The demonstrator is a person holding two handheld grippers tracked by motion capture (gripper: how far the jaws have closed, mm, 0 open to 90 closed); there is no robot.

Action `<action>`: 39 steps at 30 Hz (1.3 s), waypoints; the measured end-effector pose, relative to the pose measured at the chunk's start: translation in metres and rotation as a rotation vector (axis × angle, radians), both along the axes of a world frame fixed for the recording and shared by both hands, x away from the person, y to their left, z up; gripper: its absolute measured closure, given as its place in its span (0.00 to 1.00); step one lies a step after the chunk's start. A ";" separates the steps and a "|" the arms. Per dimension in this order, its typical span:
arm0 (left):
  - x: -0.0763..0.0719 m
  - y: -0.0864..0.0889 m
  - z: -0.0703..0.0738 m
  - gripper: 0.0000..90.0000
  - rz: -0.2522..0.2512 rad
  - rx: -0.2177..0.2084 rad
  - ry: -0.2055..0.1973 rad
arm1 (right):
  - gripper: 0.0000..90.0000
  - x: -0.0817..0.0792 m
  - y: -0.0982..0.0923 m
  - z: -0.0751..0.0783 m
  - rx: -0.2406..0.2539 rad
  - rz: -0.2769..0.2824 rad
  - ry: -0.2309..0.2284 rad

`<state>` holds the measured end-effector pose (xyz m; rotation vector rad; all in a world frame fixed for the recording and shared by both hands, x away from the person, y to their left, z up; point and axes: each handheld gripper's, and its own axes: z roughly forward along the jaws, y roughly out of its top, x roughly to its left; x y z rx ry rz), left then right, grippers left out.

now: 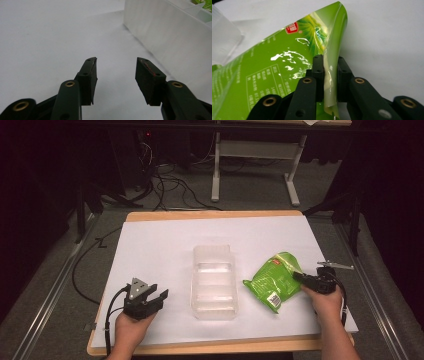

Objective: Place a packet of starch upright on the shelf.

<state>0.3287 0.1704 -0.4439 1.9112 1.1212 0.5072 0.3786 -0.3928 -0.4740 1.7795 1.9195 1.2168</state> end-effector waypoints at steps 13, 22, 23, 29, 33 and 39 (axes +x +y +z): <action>-0.002 -0.001 0.002 0.57 -0.008 -0.001 -0.030 | 0.96 -0.023 0.019 0.041 0.029 0.071 -0.213; -0.003 0.000 0.003 0.57 -0.001 -0.007 -0.042 | 0.97 -0.034 0.038 0.066 0.025 0.133 -0.313; -0.003 0.000 0.003 0.57 -0.001 -0.007 -0.042 | 0.97 -0.034 0.038 0.066 0.025 0.133 -0.313; -0.002 0.000 0.003 0.57 -0.002 0.001 -0.045 | 0.98 -0.043 0.056 0.086 0.024 0.161 -0.403; -0.003 0.000 0.003 0.57 -0.001 0.001 -0.048 | 0.98 -0.048 0.067 0.097 0.004 0.171 -0.460; -0.002 0.000 0.003 0.57 -0.001 0.002 -0.048 | 0.98 -0.054 0.082 0.110 -0.033 0.157 -0.543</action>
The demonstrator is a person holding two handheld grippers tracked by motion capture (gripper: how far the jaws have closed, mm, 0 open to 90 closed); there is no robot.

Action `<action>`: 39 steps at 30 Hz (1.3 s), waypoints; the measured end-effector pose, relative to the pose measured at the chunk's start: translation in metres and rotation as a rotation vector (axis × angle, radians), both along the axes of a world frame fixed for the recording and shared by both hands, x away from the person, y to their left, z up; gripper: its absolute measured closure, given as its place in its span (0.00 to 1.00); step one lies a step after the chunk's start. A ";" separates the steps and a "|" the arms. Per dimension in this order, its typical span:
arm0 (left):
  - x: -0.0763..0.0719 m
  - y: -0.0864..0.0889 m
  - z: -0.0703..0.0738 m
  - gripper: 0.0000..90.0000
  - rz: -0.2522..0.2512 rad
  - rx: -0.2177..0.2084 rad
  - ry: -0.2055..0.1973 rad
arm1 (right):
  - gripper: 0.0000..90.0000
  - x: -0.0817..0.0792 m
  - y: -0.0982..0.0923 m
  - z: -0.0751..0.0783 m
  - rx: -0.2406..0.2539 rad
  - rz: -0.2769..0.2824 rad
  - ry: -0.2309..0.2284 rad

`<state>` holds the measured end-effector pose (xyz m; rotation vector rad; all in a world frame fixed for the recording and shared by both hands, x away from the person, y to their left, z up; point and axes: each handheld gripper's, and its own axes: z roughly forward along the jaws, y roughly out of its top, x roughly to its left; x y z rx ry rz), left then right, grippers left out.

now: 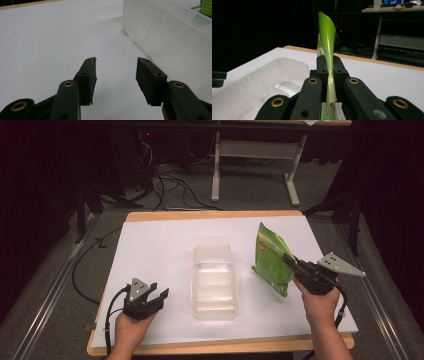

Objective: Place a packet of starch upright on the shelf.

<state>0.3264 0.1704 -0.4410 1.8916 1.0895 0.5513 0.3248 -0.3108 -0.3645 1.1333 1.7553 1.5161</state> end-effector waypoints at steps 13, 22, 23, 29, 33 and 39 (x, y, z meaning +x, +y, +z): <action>-0.001 -0.001 0.000 0.57 -0.007 0.008 -0.006 | 0.93 -0.003 -0.006 -0.019 -0.014 -0.042 0.037; -0.001 -0.002 0.000 0.57 -0.014 0.007 -0.002 | 0.70 0.005 0.006 -0.037 -0.046 -0.015 0.145; -0.001 -0.002 0.000 0.57 -0.014 0.008 -0.002 | 0.70 0.005 0.006 -0.037 -0.046 -0.015 0.145; -0.001 -0.002 0.000 0.57 -0.019 0.015 -0.005 | 0.66 0.012 0.010 -0.048 -0.064 0.004 0.203; -0.002 -0.003 0.000 0.57 -0.021 0.018 -0.004 | 0.69 0.014 0.008 -0.054 -0.060 0.005 0.223; -0.002 -0.003 0.000 0.57 -0.020 0.020 -0.003 | 0.81 0.018 -0.002 -0.056 -0.024 -0.008 0.230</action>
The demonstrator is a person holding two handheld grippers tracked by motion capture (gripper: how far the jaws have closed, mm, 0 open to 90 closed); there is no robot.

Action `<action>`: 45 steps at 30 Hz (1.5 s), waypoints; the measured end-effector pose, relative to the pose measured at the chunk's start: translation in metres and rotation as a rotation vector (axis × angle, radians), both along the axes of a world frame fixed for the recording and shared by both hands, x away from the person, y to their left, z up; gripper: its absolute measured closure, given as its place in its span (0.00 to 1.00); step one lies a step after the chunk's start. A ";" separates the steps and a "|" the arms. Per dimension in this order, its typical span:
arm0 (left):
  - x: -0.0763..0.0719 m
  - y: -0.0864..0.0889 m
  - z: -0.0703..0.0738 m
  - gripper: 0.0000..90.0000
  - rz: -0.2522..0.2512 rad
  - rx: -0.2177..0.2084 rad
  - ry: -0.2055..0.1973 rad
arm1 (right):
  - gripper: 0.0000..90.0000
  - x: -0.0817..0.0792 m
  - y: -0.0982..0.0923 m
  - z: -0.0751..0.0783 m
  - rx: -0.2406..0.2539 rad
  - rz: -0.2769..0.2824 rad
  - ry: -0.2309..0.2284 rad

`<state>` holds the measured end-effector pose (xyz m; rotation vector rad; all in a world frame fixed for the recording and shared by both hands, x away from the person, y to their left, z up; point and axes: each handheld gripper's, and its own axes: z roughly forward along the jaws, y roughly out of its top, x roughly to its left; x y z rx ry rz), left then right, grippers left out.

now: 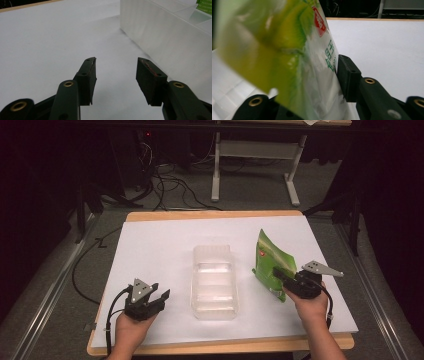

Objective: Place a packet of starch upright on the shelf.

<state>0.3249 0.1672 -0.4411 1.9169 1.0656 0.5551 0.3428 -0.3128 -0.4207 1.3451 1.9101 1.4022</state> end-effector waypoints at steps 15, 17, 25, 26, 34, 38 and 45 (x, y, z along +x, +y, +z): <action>0.000 0.001 0.000 0.56 -0.003 -0.007 -0.002 | 0.90 0.002 -0.019 0.009 0.028 0.008 -0.024; 0.000 0.001 0.000 0.55 -0.005 -0.008 -0.003 | 0.90 0.001 -0.022 0.010 0.033 0.014 -0.032; 0.000 0.001 0.001 0.55 -0.006 -0.015 -0.006 | 0.91 -0.003 -0.027 0.017 0.044 0.010 -0.061; 0.000 0.001 0.001 0.55 -0.007 -0.016 -0.007 | 0.91 -0.003 -0.027 0.017 0.044 0.010 -0.061; 0.000 0.002 0.002 0.55 -0.014 -0.024 -0.012 | 0.91 -0.008 -0.022 0.024 0.038 0.022 -0.095; 0.000 0.001 0.001 0.54 -0.021 -0.027 -0.017 | 0.91 -0.014 -0.016 0.032 0.051 0.055 -0.120; -0.001 0.003 0.003 0.54 -0.023 -0.039 -0.024 | 0.91 -0.017 0.000 0.045 0.080 0.119 -0.155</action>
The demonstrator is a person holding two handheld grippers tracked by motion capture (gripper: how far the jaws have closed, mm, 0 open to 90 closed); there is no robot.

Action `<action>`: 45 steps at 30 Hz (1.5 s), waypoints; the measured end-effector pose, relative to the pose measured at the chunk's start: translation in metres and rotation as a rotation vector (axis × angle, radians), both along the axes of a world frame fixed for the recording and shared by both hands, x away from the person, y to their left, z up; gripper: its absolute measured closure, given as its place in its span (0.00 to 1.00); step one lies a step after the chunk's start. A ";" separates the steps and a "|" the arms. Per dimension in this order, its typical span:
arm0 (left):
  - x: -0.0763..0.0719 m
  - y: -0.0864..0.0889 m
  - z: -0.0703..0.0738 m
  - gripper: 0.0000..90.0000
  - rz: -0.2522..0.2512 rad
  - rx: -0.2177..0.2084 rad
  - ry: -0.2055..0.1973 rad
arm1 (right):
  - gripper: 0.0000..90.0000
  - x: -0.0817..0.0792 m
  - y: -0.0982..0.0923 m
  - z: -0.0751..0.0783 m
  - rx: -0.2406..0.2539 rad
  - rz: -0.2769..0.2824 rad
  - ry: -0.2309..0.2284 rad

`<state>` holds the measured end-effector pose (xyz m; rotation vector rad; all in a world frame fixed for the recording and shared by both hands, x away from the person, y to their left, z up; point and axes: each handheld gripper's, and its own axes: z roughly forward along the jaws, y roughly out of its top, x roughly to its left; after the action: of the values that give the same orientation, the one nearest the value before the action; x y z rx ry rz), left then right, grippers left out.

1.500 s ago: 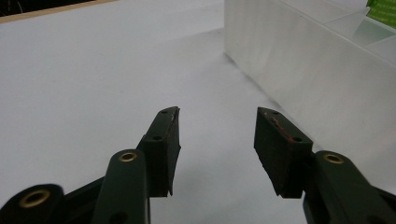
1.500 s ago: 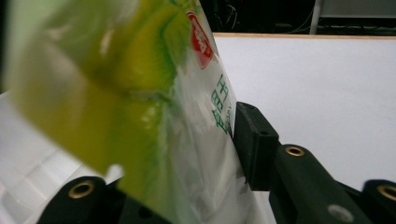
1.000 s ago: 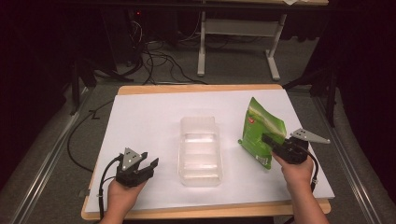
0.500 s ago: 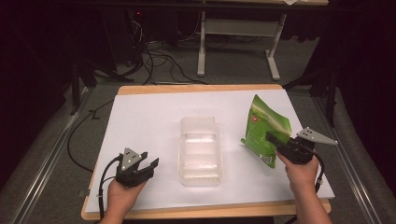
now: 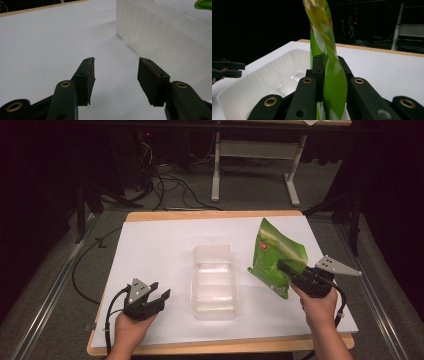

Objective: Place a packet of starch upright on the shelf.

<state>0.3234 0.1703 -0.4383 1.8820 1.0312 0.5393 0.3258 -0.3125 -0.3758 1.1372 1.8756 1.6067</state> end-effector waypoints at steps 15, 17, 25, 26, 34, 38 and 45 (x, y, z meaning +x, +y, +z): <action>-0.001 0.002 0.001 0.54 0.004 -0.004 0.001 | 0.91 0.010 0.038 0.014 -0.012 0.108 -0.012; -0.001 0.002 0.000 0.54 0.008 -0.007 -0.003 | 0.91 0.013 0.047 0.016 -0.016 0.131 -0.012; -0.002 0.003 0.001 0.54 0.010 -0.008 -0.002 | 0.91 0.018 0.068 0.022 0.000 0.193 -0.023; -0.002 0.003 0.001 0.54 0.010 -0.007 -0.002 | 0.91 0.019 0.071 0.023 0.003 0.203 -0.027; -0.002 0.003 0.001 0.54 0.010 -0.009 -0.003 | 0.92 0.021 0.095 0.028 0.018 0.273 -0.033; -0.001 0.003 0.001 0.54 0.010 -0.006 -0.003 | 0.92 0.023 0.102 0.028 0.020 0.297 -0.038; -0.001 0.004 0.000 0.54 0.019 -0.001 0.002 | 0.92 0.028 0.113 0.024 0.038 0.350 -0.043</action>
<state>0.3222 0.1740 -0.4385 1.8741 1.0507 0.5482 0.3538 -0.1998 -0.3521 0.8120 2.1128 1.8387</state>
